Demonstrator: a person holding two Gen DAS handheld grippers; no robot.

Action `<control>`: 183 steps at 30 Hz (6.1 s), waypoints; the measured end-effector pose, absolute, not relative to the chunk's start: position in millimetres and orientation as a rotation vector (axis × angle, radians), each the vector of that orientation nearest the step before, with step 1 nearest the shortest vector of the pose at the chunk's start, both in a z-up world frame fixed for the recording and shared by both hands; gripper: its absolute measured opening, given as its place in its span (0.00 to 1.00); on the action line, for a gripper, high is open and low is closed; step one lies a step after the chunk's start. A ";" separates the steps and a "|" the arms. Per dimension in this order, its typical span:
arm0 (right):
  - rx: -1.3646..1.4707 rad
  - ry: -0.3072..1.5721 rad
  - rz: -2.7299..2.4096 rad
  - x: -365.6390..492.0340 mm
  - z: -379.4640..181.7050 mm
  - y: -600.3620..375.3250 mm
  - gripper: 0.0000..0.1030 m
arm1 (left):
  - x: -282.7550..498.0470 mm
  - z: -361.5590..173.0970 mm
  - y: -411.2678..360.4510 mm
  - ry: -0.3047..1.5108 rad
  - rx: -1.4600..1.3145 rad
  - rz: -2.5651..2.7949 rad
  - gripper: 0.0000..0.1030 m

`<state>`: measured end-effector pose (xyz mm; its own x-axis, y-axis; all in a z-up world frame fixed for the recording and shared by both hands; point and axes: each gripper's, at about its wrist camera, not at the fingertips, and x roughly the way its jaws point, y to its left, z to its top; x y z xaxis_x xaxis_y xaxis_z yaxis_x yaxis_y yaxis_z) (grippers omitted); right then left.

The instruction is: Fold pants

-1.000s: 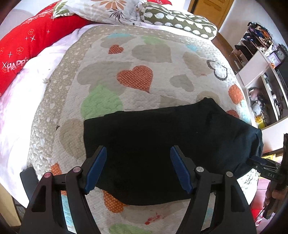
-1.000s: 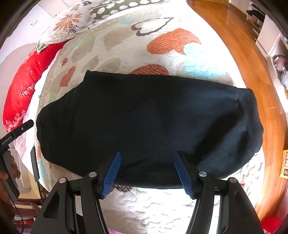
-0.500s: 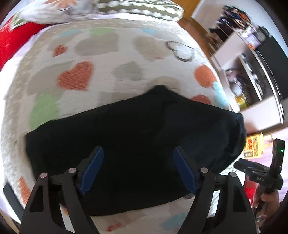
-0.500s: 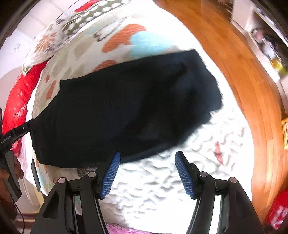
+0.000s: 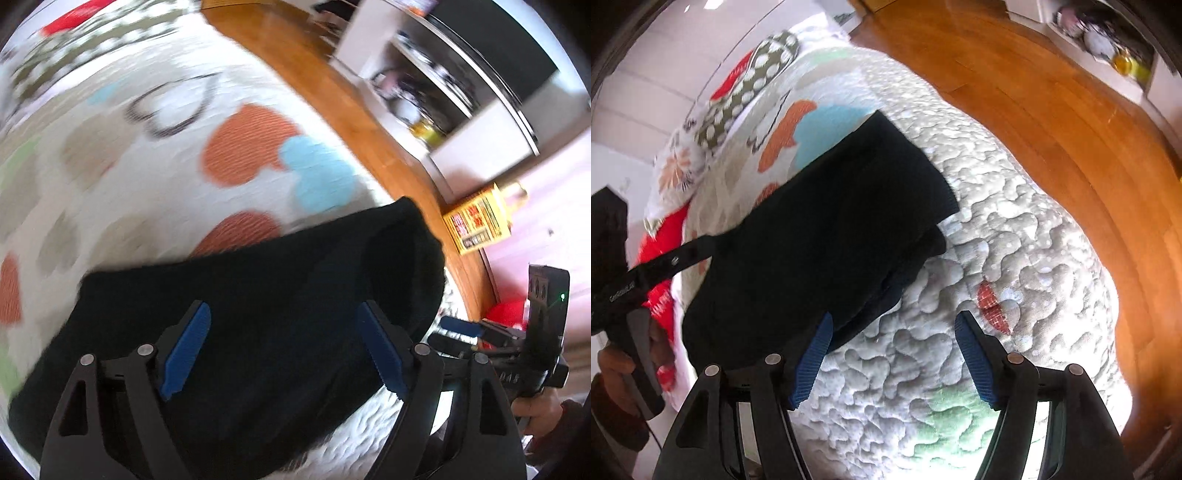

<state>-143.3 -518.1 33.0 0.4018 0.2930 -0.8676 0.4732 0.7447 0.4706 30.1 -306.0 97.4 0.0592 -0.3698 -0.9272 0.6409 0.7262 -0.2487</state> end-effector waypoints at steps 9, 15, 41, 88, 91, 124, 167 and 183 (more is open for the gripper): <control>0.863 1.058 -0.062 -145.1 27.0 -531.4 0.69 | 39.4 80.7 -398.6 1.305 0.395 -0.948 0.80; 0.911 1.013 -0.021 -139.8 15.9 -537.9 0.70 | 36.3 63.7 -433.2 1.327 0.478 -1.030 0.80; 0.998 0.891 0.048 -118.5 28.2 -550.9 0.17 | 28.7 56.2 -464.1 1.307 0.495 -1.251 0.13; 0.315 1.162 0.605 -37.8 75.4 -268.0 0.59 | 51.2 101.4 -117.0 1.288 -0.119 -0.659 0.22; 0.314 1.176 0.590 -40.6 80.5 -277.7 0.59 | 46.1 106.3 -104.6 1.271 -0.169 -0.626 0.25; 0.304 1.255 0.253 8.1 68.3 -336.0 0.57 | -3.1 56.0 -105.9 1.363 -0.212 -0.310 0.55; 0.047 1.415 0.463 20.8 80.8 -197.0 0.56 | -49.6 82.5 -14.8 1.313 -0.455 -0.010 0.80; 0.019 1.410 0.523 28.8 85.9 -168.9 0.71 | -61.1 86.0 3.1 1.312 -0.481 0.051 0.80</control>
<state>28.8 -168.9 85.9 0.0673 0.3580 -0.9313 -0.3357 0.8871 0.3168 -61.1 3.1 86.0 0.2694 -0.2313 -0.9349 -0.3036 0.9008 -0.3103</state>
